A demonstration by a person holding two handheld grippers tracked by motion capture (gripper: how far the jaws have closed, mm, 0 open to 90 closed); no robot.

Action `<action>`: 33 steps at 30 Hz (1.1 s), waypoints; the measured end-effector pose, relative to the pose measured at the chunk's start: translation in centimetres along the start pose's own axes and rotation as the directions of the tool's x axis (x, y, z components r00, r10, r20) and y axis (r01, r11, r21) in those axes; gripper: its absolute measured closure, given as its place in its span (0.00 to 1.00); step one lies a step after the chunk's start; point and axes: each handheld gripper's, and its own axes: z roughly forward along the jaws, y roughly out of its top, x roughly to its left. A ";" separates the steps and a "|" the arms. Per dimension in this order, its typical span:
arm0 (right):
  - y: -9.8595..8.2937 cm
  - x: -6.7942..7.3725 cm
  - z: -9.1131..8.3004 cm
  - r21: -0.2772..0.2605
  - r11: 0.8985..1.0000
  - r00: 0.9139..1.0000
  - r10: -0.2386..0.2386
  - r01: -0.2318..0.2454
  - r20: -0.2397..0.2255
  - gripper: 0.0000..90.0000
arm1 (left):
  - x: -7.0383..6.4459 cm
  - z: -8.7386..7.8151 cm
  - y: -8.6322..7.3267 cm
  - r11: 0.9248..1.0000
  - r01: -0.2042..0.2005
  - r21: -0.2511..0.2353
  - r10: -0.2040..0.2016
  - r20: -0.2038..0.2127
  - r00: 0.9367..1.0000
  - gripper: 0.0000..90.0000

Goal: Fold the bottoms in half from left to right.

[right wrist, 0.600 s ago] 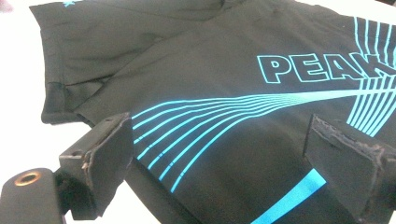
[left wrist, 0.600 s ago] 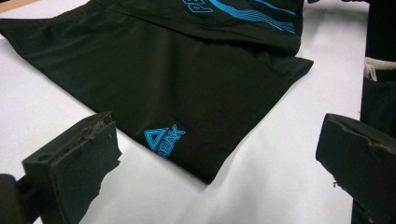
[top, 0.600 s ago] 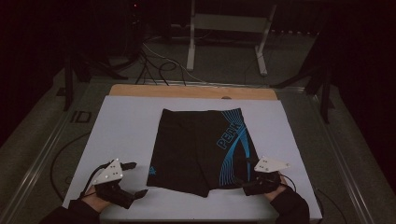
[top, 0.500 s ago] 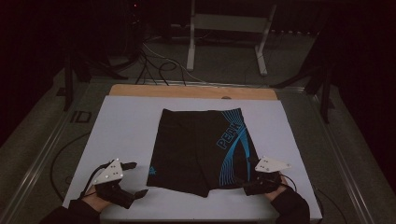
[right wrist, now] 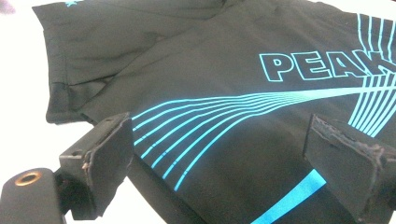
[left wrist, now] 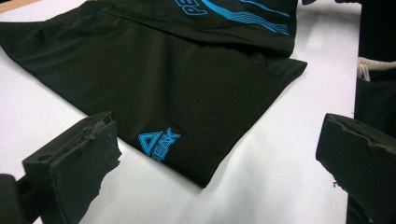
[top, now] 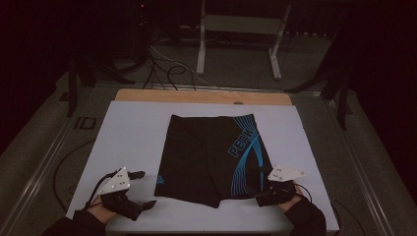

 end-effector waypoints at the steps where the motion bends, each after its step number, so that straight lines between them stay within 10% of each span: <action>1: 0.0 0.0 0.0 0.003 1.000 1.000 0.000 0.000 -0.002 0.10 | 0.0 0.0 0.1 1.000 0.000 -0.001 0.000 0.004 1.000 0.00; 10: 0.7 0.4 -0.2 0.014 1.000 1.000 0.007 -0.007 -0.004 0.10 | -0.7 0.4 1.0 1.000 -0.018 -0.003 0.018 0.059 0.998 0.00; 33: 5.6 0.2 -1.8 -0.023 0.999 0.999 -0.037 0.038 0.038 0.10 | -0.5 0.1 3.0 1.000 -0.027 0.016 0.026 0.034 0.999 0.00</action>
